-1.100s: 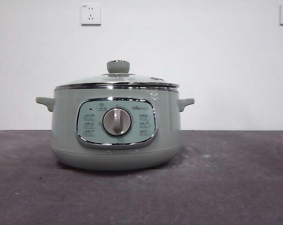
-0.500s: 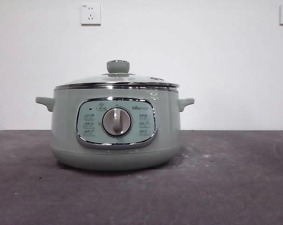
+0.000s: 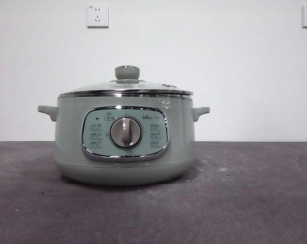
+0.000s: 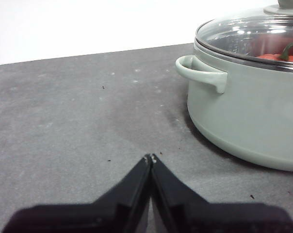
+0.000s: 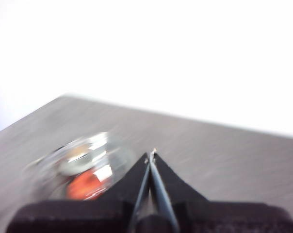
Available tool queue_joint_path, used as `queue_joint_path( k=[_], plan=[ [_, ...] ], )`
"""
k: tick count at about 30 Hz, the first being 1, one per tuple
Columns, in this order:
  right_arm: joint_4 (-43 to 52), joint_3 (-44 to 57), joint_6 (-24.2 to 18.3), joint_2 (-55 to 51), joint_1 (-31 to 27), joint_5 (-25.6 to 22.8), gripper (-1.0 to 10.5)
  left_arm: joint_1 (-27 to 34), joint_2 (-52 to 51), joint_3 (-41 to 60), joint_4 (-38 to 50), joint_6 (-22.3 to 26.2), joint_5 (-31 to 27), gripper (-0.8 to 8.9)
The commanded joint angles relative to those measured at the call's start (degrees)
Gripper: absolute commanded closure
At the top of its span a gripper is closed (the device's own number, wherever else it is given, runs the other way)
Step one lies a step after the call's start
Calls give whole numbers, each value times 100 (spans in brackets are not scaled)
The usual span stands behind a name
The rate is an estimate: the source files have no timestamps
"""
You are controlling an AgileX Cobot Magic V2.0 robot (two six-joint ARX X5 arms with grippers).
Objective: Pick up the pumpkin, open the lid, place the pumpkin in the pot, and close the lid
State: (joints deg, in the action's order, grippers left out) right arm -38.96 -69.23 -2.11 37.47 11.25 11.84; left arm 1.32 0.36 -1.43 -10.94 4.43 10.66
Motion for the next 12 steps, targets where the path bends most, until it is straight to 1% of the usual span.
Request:
queue_joint_path(
  k=[1,6,8,12],
  plan=[
    [1128,1484,59,-732,-365,-26,946,-13,-13,96,20,-35,-9,817],
    [2441,3246,72,-1668,-651,-24,946,-13,-13,96,20,-35,-9,817],
    [2752,3829,103,-1974,-688,-26,946,-13,-13,96,20,-35,-7,817],
    [3014,4813,127,-2605,-713,-35,946,-13,-13,96,20,-35,-7,817]
  ],
)
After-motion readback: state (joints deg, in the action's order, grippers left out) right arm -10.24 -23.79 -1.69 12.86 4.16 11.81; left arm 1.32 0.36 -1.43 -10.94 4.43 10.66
